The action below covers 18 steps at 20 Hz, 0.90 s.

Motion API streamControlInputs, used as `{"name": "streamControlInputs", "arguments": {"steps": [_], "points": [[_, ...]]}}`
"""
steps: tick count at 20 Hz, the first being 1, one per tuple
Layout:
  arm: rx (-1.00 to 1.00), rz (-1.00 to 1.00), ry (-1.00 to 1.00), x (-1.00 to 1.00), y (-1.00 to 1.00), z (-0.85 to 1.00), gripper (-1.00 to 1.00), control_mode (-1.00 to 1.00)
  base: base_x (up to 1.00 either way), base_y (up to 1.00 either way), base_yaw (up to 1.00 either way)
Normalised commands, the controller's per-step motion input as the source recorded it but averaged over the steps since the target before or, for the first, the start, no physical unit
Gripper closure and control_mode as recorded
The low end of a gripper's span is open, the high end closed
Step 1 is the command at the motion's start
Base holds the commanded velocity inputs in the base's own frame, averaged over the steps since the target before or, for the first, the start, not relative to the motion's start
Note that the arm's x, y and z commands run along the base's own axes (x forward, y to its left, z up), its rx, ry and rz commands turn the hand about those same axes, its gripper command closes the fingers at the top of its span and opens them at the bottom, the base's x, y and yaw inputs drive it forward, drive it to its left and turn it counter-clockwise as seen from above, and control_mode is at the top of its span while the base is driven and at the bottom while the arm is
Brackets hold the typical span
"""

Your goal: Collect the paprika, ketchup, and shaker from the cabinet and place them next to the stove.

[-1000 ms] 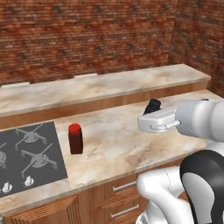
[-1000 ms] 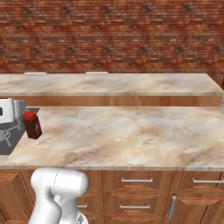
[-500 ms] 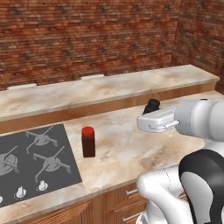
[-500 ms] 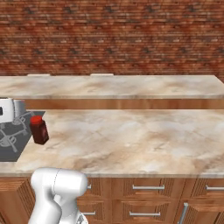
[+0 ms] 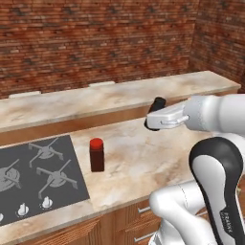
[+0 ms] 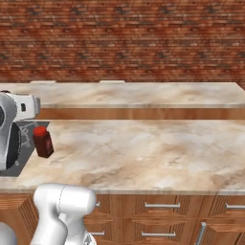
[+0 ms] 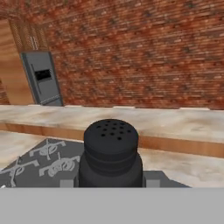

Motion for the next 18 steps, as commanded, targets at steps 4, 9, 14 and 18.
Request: {"name": "streamControlInputs", "arguments": {"steps": [4, 9, 14, 18], "points": [[0.04, 0.24, -0.02, 0.81, 0.00, 0.00, 1.00, -1.00, 0.00, 0.00, 0.00], [0.04, 0.28, -0.03, 0.73, 0.00, -0.07, 1.00, -1.00, 0.00, 0.00, 0.00], [0.01, 0.31, -0.06, 0.54, -0.09, -0.23, 1.00, -1.00, 0.00, 0.00, 0.00], [0.00, 0.20, -0.14, 0.18, -0.17, -0.09, 1.00, -1.00, 0.00, 0.00, 0.00]]}}
